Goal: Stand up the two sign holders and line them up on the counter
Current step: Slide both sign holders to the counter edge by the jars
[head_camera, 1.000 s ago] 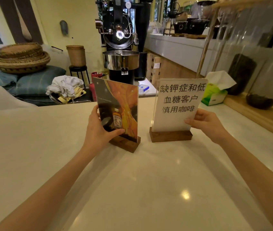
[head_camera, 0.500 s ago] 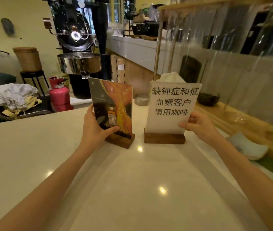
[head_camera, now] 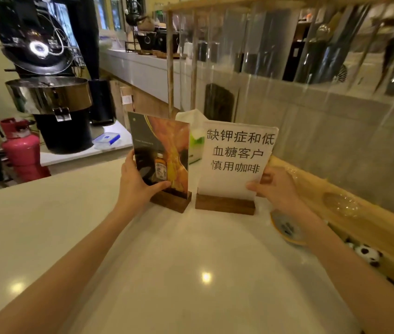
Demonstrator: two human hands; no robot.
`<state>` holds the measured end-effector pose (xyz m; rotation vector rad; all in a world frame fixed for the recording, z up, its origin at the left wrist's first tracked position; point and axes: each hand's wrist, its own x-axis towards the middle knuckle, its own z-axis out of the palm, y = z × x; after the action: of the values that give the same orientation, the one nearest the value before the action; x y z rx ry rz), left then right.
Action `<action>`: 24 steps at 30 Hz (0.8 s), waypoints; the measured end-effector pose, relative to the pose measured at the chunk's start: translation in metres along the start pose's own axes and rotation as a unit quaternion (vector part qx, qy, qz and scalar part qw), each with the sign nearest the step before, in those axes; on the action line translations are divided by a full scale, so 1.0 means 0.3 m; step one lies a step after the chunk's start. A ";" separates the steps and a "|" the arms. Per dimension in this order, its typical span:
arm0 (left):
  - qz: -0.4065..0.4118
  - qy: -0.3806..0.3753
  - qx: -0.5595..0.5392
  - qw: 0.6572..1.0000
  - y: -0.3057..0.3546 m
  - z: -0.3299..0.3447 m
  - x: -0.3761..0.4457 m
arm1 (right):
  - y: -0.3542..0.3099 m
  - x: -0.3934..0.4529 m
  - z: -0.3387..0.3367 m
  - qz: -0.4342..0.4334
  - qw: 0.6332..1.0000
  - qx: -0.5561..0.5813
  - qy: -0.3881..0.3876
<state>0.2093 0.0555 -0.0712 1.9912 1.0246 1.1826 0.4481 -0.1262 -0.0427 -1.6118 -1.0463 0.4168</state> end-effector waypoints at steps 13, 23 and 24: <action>0.045 -0.071 0.006 0.996 0.044 0.229 0.137 | 0.049 -0.002 -0.072 0.005 0.996 -0.027 0.086; 0.066 -0.112 0.032 0.991 0.082 0.361 0.200 | 0.074 -0.024 -0.087 0.017 0.983 -0.084 0.163; 0.067 -0.118 0.028 0.990 0.086 0.371 0.205 | 0.077 -0.025 -0.087 0.019 0.982 -0.083 0.167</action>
<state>0.3361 0.0821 -0.0709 2.2119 0.8246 0.9658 0.4725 -0.1477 -0.0574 -1.7780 -0.8119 0.0767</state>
